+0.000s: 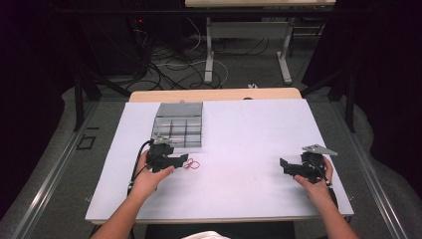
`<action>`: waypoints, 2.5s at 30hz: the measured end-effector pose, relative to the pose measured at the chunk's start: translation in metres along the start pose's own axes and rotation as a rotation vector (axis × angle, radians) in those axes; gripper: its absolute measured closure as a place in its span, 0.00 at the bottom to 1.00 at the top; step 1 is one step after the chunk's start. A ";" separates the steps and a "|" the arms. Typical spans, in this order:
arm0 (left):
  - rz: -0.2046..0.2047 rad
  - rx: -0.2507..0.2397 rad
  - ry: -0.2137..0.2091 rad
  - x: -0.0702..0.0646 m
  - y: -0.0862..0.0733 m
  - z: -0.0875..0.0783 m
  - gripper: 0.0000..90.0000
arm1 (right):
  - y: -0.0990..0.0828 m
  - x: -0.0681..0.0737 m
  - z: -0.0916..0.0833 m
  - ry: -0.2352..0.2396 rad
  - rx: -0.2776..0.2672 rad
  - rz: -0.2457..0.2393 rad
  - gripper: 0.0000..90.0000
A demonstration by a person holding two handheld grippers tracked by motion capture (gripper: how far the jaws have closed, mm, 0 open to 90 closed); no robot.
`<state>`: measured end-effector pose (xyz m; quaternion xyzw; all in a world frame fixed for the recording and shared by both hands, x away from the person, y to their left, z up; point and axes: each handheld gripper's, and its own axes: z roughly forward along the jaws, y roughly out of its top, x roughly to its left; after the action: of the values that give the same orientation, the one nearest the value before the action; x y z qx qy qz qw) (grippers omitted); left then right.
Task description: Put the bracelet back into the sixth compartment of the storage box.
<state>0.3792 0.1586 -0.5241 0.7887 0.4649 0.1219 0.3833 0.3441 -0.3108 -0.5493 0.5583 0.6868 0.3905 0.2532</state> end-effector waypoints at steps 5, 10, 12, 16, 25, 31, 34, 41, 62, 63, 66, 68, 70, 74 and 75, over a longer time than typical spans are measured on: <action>0.006 0.010 -0.015 -0.001 0.001 0.005 0.39 | 0.000 0.000 0.000 0.005 0.004 0.006 0.00; -0.004 0.030 -0.021 -0.002 0.002 0.008 0.43 | 0.000 0.000 0.000 0.005 0.006 0.003 0.00; -0.018 0.043 -0.047 -0.002 0.002 0.009 0.46 | 0.000 0.000 0.001 0.006 0.004 0.002 0.00; -0.020 0.046 -0.057 -0.002 0.003 0.011 0.53 | 0.000 0.000 0.001 0.008 0.005 0.002 0.00; -0.069 0.088 -0.076 -0.003 0.006 0.016 0.68 | -0.001 0.000 0.001 0.012 0.007 0.000 0.00; -0.086 0.128 -0.069 -0.005 0.006 0.023 0.75 | -0.001 0.001 0.002 0.012 0.010 0.004 0.00; -0.087 0.140 -0.069 -0.006 0.006 0.027 0.76 | -0.001 0.001 0.002 0.014 0.010 0.005 0.00; -0.085 0.164 -0.065 -0.010 0.006 0.033 0.80 | -0.001 0.001 0.002 0.017 0.012 0.010 0.00; -0.032 0.202 -0.053 -0.012 0.004 0.043 0.90 | -0.001 0.001 0.002 0.019 0.017 0.005 0.00; -0.036 0.200 -0.050 -0.013 0.004 0.043 0.91 | -0.001 0.002 0.003 0.017 0.017 0.007 0.00; -0.017 0.206 -0.051 -0.012 0.004 0.043 0.91 | -0.001 0.001 0.003 0.015 0.016 -0.001 0.00; -0.016 0.205 -0.049 -0.013 0.004 0.043 0.92 | -0.001 0.001 0.003 0.018 0.017 0.001 0.00; -0.013 0.207 -0.051 -0.012 0.004 0.043 0.93 | -0.001 0.001 0.003 0.018 0.017 -0.001 0.00; -0.016 0.197 -0.041 -0.013 0.003 0.044 0.95 | -0.002 0.001 0.003 0.019 0.018 -0.006 0.00; -0.007 0.199 -0.040 -0.013 0.004 0.043 0.95 | -0.002 0.001 0.003 0.020 0.019 -0.003 0.00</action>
<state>0.3985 0.1258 -0.5488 0.8235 0.4698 0.0581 0.3126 0.3454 -0.3090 -0.5524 0.5557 0.6939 0.3890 0.2418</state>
